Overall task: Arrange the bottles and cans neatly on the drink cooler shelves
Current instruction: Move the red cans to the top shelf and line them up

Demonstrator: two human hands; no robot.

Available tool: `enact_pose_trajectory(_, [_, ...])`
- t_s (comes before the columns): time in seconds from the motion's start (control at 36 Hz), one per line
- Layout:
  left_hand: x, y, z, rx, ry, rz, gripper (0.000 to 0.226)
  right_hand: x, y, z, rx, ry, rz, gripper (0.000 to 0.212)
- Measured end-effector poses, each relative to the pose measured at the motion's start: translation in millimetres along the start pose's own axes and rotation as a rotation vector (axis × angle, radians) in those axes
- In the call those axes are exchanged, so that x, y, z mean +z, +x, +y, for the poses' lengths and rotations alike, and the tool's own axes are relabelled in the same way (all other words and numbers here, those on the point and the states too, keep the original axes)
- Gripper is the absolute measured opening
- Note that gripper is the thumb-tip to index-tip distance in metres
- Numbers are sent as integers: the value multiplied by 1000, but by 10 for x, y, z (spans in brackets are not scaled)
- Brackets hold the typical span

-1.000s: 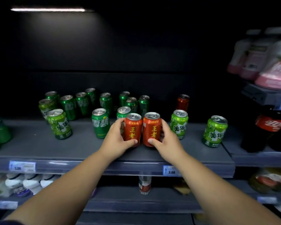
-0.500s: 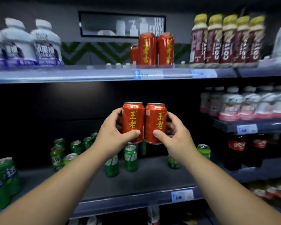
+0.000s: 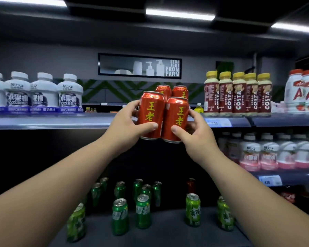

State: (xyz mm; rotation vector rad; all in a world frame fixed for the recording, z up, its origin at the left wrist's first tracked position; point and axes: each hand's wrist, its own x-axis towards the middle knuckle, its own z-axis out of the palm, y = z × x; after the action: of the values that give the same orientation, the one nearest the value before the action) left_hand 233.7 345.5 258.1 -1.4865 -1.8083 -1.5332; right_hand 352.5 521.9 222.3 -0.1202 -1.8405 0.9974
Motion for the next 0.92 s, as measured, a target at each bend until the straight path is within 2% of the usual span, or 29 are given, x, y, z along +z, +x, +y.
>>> enact_pose_trajectory(0.25, [-410, 319, -105, 35, 159, 80, 60, 363, 359, -345, -74, -56, -40, 78])
enact_pose_trajectory(0.44, [-773, 561, -377, -53, 197, 155, 55, 804, 661, -447, -125, -148, -94, 78])
enact_pose_trajectory(0.64, [-876, 907, -693, -115, 264, 225, 51, 1229, 1127, -426, -93, -225, -89, 78])
enact_pose_trajectory(0.78, [-847, 974, -977, -185, 268, 219, 54, 1450, 1229, -253, -76, -412, -88, 75])
enact_pose_trajectory(0.92, [-812, 926, -1125, -214, 396, 225, 62, 1506, 1271, -207, -62, -553, -136, 68])
